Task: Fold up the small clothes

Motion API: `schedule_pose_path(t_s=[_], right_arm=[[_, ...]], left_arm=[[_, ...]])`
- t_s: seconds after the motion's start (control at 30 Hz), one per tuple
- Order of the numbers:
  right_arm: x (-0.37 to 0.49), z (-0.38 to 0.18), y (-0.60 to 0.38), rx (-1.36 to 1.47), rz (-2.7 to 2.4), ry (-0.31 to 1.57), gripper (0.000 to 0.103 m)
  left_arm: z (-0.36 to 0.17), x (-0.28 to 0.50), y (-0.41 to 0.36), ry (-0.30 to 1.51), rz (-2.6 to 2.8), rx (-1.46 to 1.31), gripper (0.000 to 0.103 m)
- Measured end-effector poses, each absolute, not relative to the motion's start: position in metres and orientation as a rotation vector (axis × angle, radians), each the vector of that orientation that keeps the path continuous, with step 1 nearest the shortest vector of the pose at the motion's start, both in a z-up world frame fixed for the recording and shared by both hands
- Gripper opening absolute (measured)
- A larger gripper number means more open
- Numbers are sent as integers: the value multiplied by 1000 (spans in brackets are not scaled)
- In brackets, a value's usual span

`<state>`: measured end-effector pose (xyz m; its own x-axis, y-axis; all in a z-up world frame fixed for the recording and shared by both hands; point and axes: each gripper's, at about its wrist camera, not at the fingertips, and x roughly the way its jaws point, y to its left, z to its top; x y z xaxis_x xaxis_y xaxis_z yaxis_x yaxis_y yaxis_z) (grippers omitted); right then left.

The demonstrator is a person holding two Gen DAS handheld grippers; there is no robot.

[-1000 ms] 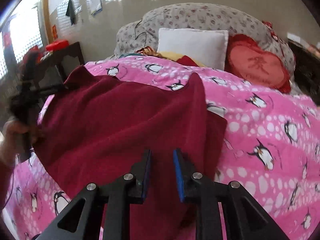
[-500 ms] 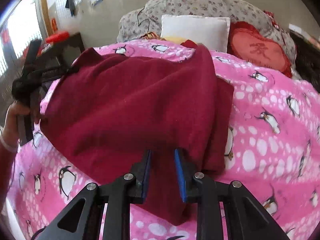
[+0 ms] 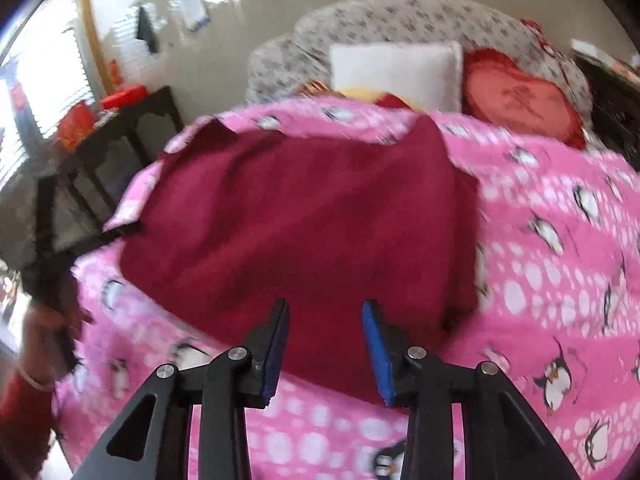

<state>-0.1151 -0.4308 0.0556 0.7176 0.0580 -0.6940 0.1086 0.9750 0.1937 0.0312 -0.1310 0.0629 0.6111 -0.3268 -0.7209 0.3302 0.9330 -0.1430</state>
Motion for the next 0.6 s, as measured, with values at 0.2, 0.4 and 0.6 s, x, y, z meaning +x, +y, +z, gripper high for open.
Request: schedule_pose_path(t_s=[0.2,0.4,0.6], right_arm=[[-89,70,-398,272,27,741,38],[-47,75,-379,354,39,741,39],[-13,83,-385,404,3,685,47]], left_arm=[[55,30,-130,807,-375,-17,53],[55,35,-132,807,-387,-24,53],[74,66,-135,839,-374,-99,77]])
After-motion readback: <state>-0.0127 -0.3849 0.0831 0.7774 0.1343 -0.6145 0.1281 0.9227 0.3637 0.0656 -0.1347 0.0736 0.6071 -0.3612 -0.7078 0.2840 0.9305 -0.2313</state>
